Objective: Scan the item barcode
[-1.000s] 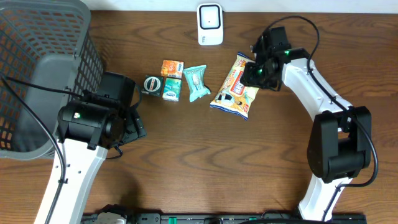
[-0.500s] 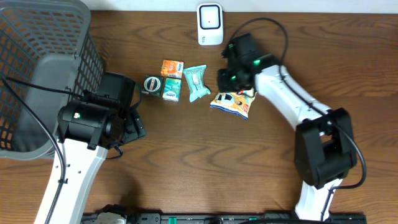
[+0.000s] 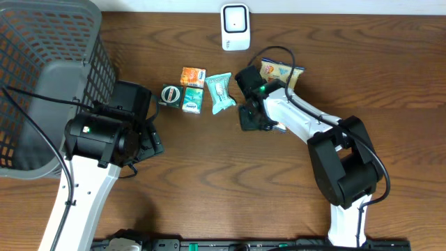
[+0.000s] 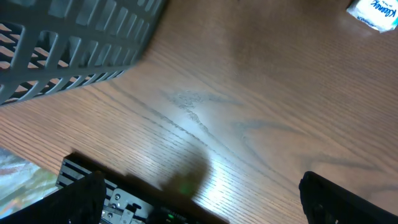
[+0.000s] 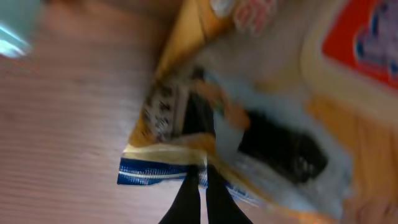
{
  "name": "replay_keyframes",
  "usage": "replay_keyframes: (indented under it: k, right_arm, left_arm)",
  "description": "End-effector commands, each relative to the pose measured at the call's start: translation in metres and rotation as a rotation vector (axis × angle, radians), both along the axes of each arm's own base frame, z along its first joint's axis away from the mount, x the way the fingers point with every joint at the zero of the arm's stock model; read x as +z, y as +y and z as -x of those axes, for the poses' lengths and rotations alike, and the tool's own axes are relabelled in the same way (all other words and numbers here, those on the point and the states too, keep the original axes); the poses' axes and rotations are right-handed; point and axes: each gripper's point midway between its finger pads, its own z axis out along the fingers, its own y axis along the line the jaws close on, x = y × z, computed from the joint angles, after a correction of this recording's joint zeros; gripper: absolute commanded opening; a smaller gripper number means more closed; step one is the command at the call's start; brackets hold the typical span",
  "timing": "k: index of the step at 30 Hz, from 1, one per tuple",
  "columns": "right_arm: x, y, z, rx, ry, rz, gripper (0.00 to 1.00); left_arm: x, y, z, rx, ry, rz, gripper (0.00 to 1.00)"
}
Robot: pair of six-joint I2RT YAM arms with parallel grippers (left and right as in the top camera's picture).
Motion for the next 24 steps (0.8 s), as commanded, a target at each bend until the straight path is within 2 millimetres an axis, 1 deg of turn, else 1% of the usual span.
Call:
replay_keyframes:
  k: [1,4,7,11,12,13,14,15,16,18,20,22,24]
  right_arm:
    - [0.003,-0.021,-0.004,-0.044,-0.01,0.063,0.01]
    - [0.013,-0.027,-0.004,-0.059,-0.003,0.059,0.01]
    - [0.03,-0.028,-0.005,-0.058,-0.017,0.053,0.01]
    - [0.063,-0.035,-0.016,-0.079,-0.096,0.042,0.02]
    - [0.071,-0.037,-0.02,-0.089,-0.122,0.029,0.11]
    - [0.08,-0.039,-0.025,-0.102,-0.152,0.014,0.3]
    - [0.089,-0.043,-0.031,-0.117,-0.182,-0.002,0.45]
    - [0.097,-0.048,-0.038,-0.136,-0.212,-0.016,0.55]
    - [0.105,-0.055,-0.046,-0.159,-0.246,-0.031,0.61]
    - [0.112,-0.063,-0.059,-0.192,-0.285,-0.065,0.69]
    - [0.113,-0.073,-0.069,-0.223,-0.305,-0.086,0.74]
    - [0.107,-0.086,-0.077,-0.254,-0.306,-0.087,0.75]
    - [0.097,-0.09,-0.084,-0.254,-0.292,-0.113,0.77]
  left_arm:
    - [0.0,0.0,0.001,0.016,0.0,0.007,0.98]
    - [0.0,0.0,0.001,0.016,0.0,0.007,0.98]
    - [0.0,0.0,0.001,0.016,0.0,0.007,0.98]
    - [0.0,0.0,0.001,0.016,0.0,0.007,0.97]
    - [0.0,0.0,0.001,0.016,0.0,0.007,0.98]
    - [0.0,0.0,0.001,0.016,0.0,0.007,0.98]
    - [0.0,0.0,0.001,0.016,0.0,0.007,0.98]
    - [0.0,0.0,0.001,0.016,0.0,0.007,0.98]
    - [0.0,0.0,0.001,0.016,0.0,0.007,0.98]
    - [0.0,0.0,0.001,0.016,0.0,0.007,0.98]
    - [0.0,0.0,0.001,0.016,0.0,0.007,0.98]
    - [0.0,0.0,0.001,0.016,0.0,0.007,0.98]
    - [0.0,0.0,0.001,0.016,0.0,0.007,0.98]
